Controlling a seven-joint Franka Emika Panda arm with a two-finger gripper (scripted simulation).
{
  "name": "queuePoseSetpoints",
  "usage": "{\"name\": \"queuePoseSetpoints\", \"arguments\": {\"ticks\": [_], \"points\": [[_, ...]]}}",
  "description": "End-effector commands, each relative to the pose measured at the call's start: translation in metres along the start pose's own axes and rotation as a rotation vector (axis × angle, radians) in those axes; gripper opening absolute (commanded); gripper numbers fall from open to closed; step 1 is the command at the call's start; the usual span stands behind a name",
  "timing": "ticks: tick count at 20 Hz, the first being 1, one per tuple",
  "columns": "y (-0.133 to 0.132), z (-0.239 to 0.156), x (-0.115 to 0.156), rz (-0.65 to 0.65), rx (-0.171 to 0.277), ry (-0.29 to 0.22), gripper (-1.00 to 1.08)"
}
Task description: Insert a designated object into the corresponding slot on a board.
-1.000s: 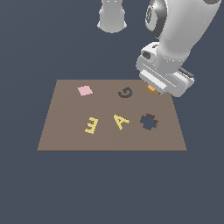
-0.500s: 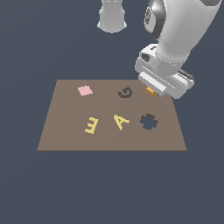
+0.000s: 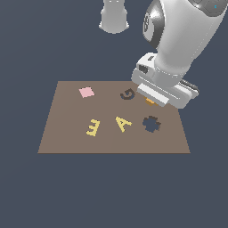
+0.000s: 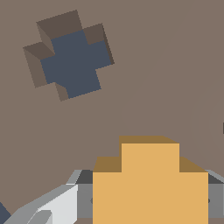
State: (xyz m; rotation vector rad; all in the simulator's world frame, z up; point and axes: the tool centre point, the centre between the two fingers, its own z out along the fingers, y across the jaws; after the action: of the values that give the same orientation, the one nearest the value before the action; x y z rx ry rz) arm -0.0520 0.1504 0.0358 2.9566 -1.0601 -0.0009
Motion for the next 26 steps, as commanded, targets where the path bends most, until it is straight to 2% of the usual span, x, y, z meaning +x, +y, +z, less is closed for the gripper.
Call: {"name": "queuePoseSetpoints", "arguments": {"ticks": [1,7,13,26], "points": [[-0.005,-0.001,0.015,-0.046,0.000,0.000,-1.00],[-0.023,-0.003,0.050,-0.161,0.000,0.000,-1.00],[-0.038,-0.004,0.073,-0.242,0.000,0.000,-1.00],[-0.051,-0.005,0.088,-0.298,0.000,0.000,-1.00]]}}
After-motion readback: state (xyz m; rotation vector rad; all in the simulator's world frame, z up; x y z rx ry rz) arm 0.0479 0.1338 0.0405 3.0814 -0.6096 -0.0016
